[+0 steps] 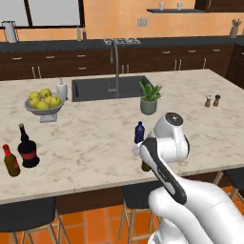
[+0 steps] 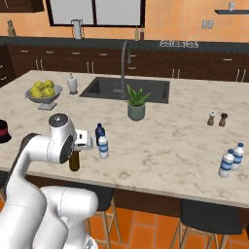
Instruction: Move the plastic bottles in the middle to the plastics group, and the glass bottles in the middle to the glass group.
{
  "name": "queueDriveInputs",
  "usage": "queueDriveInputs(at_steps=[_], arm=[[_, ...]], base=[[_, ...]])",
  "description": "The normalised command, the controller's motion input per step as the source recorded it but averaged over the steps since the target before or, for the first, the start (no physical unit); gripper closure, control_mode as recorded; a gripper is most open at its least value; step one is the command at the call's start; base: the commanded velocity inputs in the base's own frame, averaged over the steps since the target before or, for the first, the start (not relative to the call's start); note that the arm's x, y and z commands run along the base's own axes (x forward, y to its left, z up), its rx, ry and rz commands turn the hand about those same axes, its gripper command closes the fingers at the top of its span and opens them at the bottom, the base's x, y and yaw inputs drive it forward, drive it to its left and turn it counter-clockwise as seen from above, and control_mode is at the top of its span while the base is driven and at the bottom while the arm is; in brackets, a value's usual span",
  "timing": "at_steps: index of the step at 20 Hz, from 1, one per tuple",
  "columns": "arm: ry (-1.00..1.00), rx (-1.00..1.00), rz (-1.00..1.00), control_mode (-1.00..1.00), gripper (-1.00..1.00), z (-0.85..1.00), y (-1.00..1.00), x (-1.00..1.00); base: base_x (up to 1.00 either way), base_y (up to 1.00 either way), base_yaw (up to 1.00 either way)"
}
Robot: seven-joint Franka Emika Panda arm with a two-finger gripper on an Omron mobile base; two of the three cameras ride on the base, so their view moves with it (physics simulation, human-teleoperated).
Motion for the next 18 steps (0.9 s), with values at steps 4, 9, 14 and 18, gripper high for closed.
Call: queueDriveInputs(at_steps=[4,9,14,18], arm=[[0.0,-0.02,0.36,-1.0,1.0,0.42,1.0,-0.01],[0.04,-0.09,0.3,-1.0,1.0,0.6,1.0,0.0],[0.0,-0.06,0.21,-1.0,1.0,0.34,1.0,0.31],[0.0,-0.01,0.21,-1.0,1.0,0.07,1.0,0.46]], base=[[0.0,0.0,0.0],[0.0,0.0,0.0],[0.0,0.0,0.0],[0.0,0.0,0.0]])
